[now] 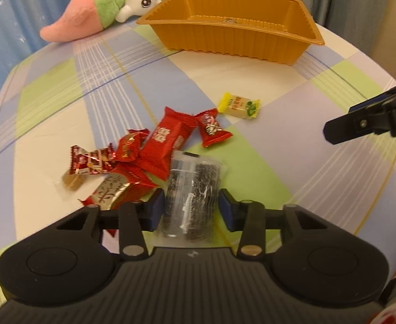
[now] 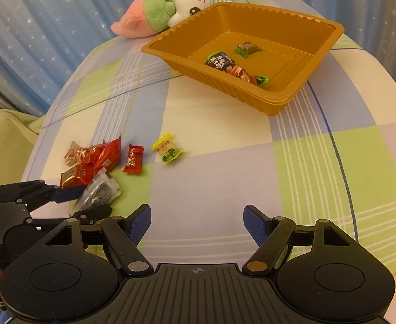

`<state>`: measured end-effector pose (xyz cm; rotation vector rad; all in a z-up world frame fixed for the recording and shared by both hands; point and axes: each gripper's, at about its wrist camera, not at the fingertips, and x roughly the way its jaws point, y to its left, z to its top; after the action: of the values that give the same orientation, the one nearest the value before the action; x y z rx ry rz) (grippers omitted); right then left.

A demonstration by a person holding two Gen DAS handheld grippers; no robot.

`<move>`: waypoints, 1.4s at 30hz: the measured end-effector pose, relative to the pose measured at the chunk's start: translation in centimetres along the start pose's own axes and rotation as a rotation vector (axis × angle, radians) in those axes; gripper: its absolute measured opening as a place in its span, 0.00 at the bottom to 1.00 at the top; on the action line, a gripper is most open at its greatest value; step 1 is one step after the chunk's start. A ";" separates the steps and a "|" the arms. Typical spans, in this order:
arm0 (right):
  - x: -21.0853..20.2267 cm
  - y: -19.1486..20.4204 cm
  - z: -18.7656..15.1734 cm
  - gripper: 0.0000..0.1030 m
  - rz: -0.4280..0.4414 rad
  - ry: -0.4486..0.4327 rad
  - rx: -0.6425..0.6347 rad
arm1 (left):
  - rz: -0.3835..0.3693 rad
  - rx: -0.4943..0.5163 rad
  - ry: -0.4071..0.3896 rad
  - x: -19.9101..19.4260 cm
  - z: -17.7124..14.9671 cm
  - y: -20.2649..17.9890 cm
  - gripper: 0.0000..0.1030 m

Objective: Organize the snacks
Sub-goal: 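Grasp the clear packet of dark snacks with the left tool while the right grasps the yellow candy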

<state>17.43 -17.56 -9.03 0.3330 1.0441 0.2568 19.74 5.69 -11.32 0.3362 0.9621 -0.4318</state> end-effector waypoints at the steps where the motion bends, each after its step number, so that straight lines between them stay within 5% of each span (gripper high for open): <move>1: 0.0 0.0 0.0 0.73 -0.001 0.001 0.002 | -0.004 -0.005 0.000 0.0 0.1 0.0 0.36; 12: 0.4 0.2 0.3 0.73 0.008 -0.005 -0.038 | -0.038 -0.095 -0.001 -0.7 0.0 0.1 0.34; 21: 1.7 1.1 1.8 0.72 0.036 -0.070 -0.184 | 0.013 -0.185 -0.055 -3.4 0.4 1.7 0.34; 24: 2.5 1.7 2.5 0.54 0.067 -0.083 -0.251 | 0.036 -0.229 -0.073 -4.2 0.7 2.5 0.34; 30: 4.5 3.1 3.6 0.42 0.087 -0.086 -0.362 | 0.079 -0.295 -0.086 -5.5 0.6 4.0 0.34; 42: 7.8 4.5 4.3 0.34 0.048 -0.042 -0.477 | 0.122 -0.353 -0.074 -6.1 -0.2 6.2 0.34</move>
<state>24.75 -11.21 -11.56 -0.0675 0.9018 0.5275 19.64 12.43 -5.77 0.0576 0.9201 -0.1564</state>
